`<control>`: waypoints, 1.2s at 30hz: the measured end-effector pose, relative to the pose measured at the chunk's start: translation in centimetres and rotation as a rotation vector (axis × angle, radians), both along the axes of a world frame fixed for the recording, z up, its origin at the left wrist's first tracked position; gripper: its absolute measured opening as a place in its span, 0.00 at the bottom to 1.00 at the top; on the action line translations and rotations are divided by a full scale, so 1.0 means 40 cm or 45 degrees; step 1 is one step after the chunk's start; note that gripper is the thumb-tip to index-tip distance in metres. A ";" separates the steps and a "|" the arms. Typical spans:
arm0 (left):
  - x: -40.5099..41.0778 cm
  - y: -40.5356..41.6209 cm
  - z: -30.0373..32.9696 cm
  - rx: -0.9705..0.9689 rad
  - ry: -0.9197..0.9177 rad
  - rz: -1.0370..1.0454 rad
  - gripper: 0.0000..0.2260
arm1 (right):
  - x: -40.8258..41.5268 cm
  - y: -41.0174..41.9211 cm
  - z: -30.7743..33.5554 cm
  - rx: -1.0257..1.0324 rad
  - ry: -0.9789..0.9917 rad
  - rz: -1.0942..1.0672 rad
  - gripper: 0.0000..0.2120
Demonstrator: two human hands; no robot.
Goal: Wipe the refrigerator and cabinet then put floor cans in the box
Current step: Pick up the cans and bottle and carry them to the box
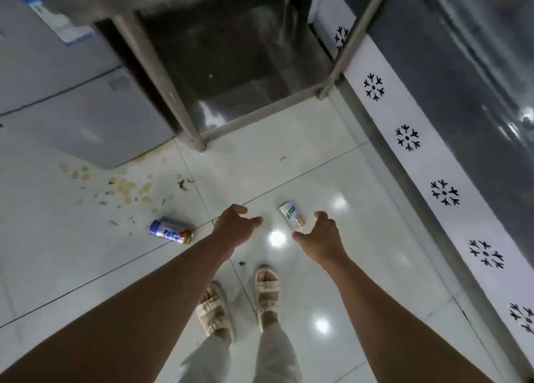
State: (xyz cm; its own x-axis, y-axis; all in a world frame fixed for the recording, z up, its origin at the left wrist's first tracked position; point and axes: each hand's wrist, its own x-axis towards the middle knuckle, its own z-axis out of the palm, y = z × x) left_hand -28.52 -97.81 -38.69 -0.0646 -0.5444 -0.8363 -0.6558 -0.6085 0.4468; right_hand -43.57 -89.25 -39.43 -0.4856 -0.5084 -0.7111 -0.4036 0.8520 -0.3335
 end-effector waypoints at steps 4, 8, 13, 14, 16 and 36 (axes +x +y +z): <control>-0.054 -0.030 -0.207 0.005 -0.010 -0.029 0.20 | -0.069 -0.023 -0.211 0.042 -0.005 -0.012 0.31; -0.111 -0.038 -0.434 0.051 0.003 -0.035 0.20 | -0.126 -0.039 -0.456 0.048 0.017 -0.024 0.30; -0.167 -0.033 -0.708 0.058 -0.007 -0.043 0.20 | -0.154 -0.047 -0.764 0.034 0.057 0.002 0.27; -0.174 -0.034 -0.758 0.052 -0.012 -0.036 0.19 | -0.154 -0.045 -0.820 0.030 0.069 0.009 0.27; -0.182 -0.037 -0.847 0.037 -0.025 -0.034 0.20 | -0.156 -0.039 -0.921 0.016 0.099 0.021 0.29; -0.017 -0.075 -1.094 0.045 -0.080 0.036 0.20 | -0.065 -0.094 -1.218 0.049 0.417 0.266 0.32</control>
State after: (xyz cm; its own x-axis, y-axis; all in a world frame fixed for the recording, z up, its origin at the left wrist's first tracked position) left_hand -29.19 -100.81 -82.46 0.0041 -0.5151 -0.8571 -0.6642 -0.6422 0.3827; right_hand -46.18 -93.03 -88.15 -0.5790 -0.5961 -0.5563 -0.6493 0.7498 -0.1275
